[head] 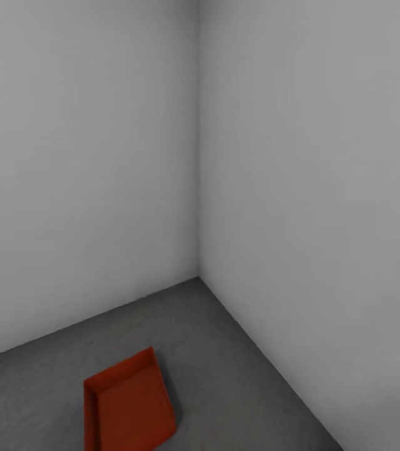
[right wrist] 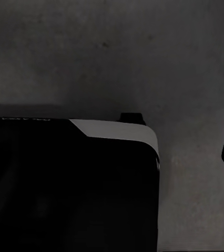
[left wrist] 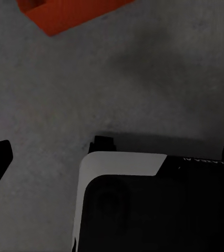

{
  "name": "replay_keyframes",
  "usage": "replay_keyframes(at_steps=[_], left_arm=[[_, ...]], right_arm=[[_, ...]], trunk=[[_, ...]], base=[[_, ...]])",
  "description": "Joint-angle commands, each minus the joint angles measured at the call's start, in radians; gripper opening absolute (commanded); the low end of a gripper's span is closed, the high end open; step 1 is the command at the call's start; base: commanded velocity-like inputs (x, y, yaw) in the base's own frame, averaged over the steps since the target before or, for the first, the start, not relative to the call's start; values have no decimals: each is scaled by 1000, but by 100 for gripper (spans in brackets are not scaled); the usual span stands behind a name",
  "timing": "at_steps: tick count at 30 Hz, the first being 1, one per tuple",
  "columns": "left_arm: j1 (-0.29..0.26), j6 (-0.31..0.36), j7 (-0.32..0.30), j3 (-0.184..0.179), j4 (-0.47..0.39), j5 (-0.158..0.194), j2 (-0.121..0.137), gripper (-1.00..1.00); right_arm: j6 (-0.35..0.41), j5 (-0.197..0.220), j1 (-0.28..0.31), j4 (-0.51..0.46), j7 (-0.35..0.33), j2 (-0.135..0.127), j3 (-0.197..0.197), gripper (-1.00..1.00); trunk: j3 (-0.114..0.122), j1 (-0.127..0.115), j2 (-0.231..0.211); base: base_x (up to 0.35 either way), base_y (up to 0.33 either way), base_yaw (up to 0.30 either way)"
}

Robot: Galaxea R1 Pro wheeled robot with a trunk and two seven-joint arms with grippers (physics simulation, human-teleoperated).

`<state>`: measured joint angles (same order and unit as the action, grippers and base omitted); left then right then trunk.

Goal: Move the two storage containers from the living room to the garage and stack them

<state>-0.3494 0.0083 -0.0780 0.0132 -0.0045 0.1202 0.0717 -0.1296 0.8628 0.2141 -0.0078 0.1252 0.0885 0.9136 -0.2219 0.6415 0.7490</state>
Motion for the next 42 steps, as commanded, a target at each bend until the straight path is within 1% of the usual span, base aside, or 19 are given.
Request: replay_keyframes(at_steps=[1, 11, 28, 33, 42], left_arm=[[0, 1, -5, 1, 0, 10, 0, 100], [0, 1, -5, 1, 0, 10, 0, 100], [0, 1, -5, 1, 0, 10, 0, 100], [0, 1, -5, 1, 0, 10, 0, 100], [0, 1, -5, 1, 0, 10, 0, 100]], right_arm=[[-1, 6, 1, 0, 3, 1, 9, 100], [2, 4, 1, 0, 2, 3, 10, 100], [6, 4, 1, 0, 1, -1, 10, 100], [3, 4, 1, 0, 2, -1, 9, 100], [6, 5, 1, 0, 3, -2, 8, 100]], trunk=[[-1, 0, 1], [2, 0, 1], [2, 0, 1], [2, 0, 1], [2, 0, 1]], base=[[0, 0, -281], [0, 0, -282], [0, 0, -286], [0, 0, -151], [0, 0, -245]])
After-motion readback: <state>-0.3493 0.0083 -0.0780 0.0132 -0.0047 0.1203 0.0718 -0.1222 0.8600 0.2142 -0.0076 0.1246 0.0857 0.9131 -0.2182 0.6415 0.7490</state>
